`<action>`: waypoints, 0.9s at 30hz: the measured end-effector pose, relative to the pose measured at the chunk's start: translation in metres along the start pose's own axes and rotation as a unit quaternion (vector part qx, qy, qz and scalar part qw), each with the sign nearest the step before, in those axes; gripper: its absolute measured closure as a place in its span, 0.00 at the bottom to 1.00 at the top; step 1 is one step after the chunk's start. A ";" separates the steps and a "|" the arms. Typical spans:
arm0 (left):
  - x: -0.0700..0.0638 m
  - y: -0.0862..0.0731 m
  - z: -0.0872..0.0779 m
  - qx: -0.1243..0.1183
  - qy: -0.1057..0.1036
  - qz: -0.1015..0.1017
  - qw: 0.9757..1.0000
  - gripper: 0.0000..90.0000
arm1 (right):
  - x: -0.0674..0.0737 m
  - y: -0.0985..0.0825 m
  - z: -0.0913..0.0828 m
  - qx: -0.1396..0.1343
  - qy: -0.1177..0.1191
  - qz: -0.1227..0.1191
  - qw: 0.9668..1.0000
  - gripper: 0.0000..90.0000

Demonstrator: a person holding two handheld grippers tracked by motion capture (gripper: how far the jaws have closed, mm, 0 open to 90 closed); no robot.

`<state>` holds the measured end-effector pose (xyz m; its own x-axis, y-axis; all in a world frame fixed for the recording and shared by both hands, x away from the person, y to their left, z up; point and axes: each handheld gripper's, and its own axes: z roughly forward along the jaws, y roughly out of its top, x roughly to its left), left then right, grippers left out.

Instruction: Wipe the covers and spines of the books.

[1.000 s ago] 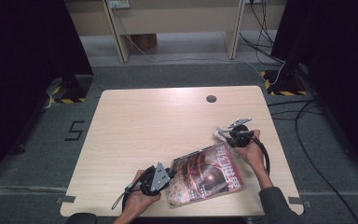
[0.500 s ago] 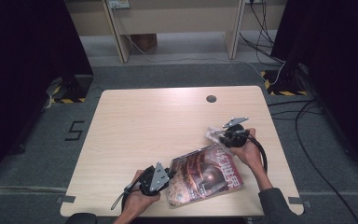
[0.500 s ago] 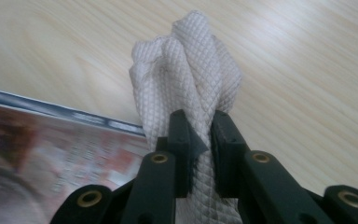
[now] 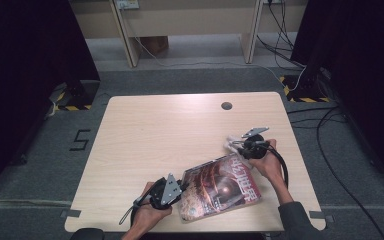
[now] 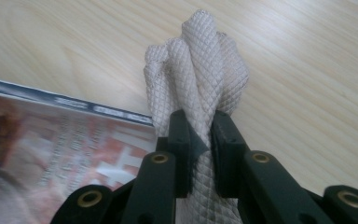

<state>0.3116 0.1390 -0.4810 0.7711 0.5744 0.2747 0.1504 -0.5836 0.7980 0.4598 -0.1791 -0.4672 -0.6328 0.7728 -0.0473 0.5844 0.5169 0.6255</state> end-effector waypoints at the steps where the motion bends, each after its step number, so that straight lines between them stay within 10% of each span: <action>1: 0.000 0.000 0.000 0.000 0.000 0.000 1.000 0.88 | 0.000 0.000 0.000 0.000 0.000 0.000 1.000 0.90; 15: 0.001 -0.001 0.001 0.002 0.001 -0.003 1.000 0.88 | 0.053 0.020 -0.018 -0.033 0.053 -0.056 0.997 0.90; 27: 0.001 -0.001 0.001 0.002 0.004 -0.001 1.000 0.87 | 0.094 0.035 -0.034 -0.067 0.114 -0.093 0.987 0.89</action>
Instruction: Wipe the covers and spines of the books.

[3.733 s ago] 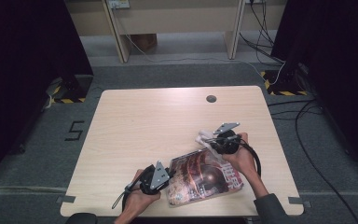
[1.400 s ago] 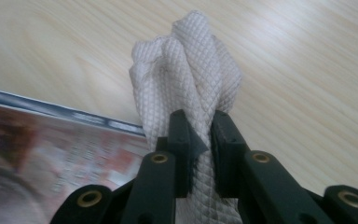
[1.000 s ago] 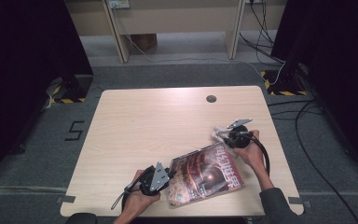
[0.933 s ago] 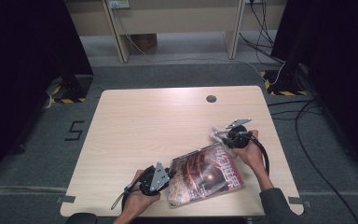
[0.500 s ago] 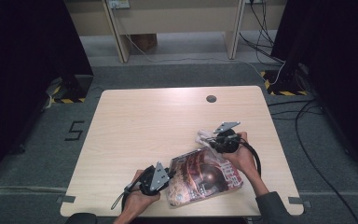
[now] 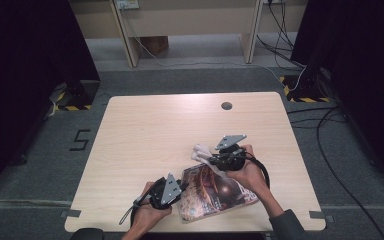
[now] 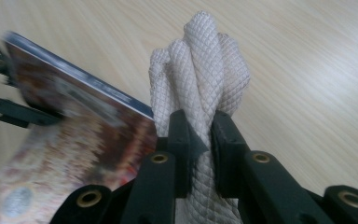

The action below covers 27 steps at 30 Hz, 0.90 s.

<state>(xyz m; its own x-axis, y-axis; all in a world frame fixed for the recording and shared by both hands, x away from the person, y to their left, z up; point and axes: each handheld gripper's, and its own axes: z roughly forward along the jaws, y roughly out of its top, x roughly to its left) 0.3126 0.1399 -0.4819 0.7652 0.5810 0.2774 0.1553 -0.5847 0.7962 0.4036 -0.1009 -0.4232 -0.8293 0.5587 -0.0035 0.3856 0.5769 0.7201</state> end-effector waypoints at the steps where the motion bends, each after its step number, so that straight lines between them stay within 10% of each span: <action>1: 0.000 0.000 0.000 -0.001 0.000 -0.001 1.000 0.87 | 0.004 0.002 -0.001 -0.003 0.004 -0.003 1.000 0.89; 17: 0.000 0.000 0.002 0.000 0.004 -0.003 1.000 0.87 | 0.060 0.034 -0.003 -0.034 0.054 -0.060 0.996 0.89; 27: 0.001 0.000 0.002 -0.002 0.000 -0.006 1.000 0.87 | 0.047 0.031 -0.005 -0.030 0.026 -0.045 0.998 0.90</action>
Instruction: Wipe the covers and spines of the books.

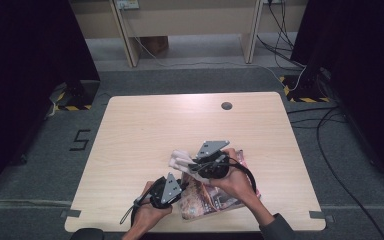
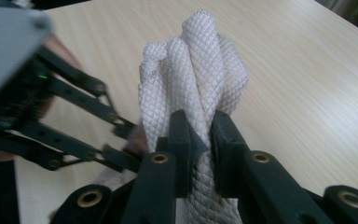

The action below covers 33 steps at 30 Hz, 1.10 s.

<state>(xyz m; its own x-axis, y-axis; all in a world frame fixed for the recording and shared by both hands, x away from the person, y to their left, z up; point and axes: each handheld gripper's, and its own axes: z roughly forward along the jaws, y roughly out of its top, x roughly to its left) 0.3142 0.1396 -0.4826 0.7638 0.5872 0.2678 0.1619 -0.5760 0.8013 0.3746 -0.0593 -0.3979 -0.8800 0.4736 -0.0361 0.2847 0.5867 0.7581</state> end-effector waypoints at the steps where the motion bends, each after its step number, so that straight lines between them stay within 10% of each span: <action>1: 0.000 0.000 0.000 -0.001 -0.001 0.000 1.000 0.87 | -0.005 -0.002 -0.001 -0.003 -0.005 0.004 1.000 0.90; 17: 0.000 0.000 -0.001 -0.004 -0.001 -0.002 1.000 0.88 | -0.071 -0.039 -0.043 -0.012 -0.098 0.079 0.992 0.90; 33: -0.001 0.001 -0.002 -0.009 -0.001 -0.001 1.000 0.88 | -0.134 -0.112 -0.069 0.045 -0.188 0.183 0.964 0.90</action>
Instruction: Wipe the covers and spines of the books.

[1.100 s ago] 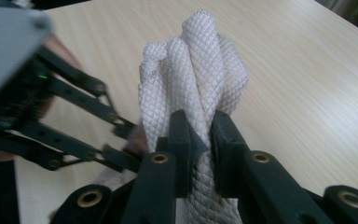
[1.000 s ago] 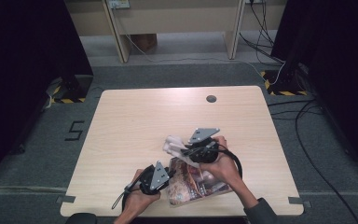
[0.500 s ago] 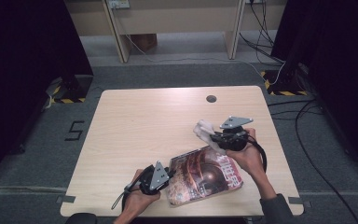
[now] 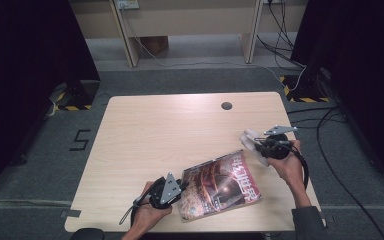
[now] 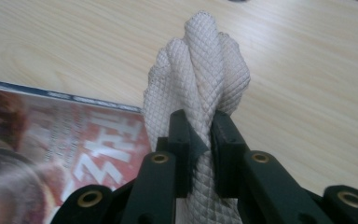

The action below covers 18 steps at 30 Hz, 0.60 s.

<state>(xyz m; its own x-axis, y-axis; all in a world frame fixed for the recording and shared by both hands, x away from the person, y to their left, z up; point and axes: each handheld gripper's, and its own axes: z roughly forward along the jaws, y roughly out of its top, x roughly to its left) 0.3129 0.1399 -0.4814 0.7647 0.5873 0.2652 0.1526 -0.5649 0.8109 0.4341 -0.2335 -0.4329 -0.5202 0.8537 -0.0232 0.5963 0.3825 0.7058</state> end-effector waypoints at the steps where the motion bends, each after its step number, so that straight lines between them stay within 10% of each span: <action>1: 0.000 0.000 0.000 0.000 0.000 0.000 1.000 0.88 | -0.004 -0.003 0.001 0.005 -0.005 0.002 1.000 0.90; 18: 0.000 0.000 0.000 -0.001 -0.001 0.000 1.000 0.88 | -0.038 -0.036 0.015 0.069 -0.037 0.042 0.996 0.89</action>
<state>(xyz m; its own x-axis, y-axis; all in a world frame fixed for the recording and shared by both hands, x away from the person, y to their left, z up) 0.3128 0.1402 -0.4812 0.7656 0.5864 0.2647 0.1513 -0.5640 0.8118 0.4421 -0.2744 -0.4682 -0.4218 0.9064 -0.0239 0.7169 0.3496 0.6031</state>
